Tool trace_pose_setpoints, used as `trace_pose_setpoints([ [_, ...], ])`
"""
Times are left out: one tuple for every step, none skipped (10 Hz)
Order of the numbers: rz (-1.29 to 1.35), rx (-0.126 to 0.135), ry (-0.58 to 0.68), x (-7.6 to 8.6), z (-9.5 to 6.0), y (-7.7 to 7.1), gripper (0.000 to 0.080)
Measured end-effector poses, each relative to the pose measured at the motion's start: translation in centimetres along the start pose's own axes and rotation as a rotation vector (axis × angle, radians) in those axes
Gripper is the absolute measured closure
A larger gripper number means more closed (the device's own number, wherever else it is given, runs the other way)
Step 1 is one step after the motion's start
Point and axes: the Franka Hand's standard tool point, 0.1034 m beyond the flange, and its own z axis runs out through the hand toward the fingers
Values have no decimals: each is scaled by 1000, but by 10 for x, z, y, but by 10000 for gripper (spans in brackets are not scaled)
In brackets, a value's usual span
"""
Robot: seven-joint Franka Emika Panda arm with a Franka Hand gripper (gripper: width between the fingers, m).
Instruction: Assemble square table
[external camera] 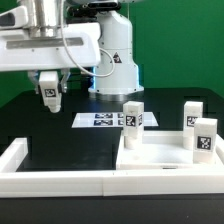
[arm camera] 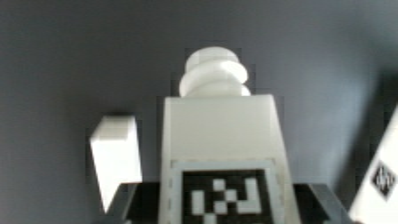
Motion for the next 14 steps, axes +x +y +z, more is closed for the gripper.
trace_pose_setpoints([
  [18, -23, 55, 13, -2, -7, 531],
  [23, -89, 144, 26, -4, -9, 531],
  [52, -85, 163, 30, -4, -21, 531],
  [74, -72, 165, 31, -5, -28, 531],
  [63, -77, 169, 33, -7, -25, 531],
  [76, -75, 169, 33, -7, -26, 531],
  [77, -74, 169, 33, -7, -27, 531],
  [86, -70, 170, 35, -7, -31, 531],
  [138, -47, 178, 43, -7, -50, 531],
  [145, -24, 194, 58, -8, -69, 531],
  [151, -19, 213, 72, -7, -77, 531],
  [151, -25, 237, 87, -3, -84, 531],
  [140, -38, 260, 96, 2, -88, 531],
  [138, -44, 265, 96, 4, -88, 531],
])
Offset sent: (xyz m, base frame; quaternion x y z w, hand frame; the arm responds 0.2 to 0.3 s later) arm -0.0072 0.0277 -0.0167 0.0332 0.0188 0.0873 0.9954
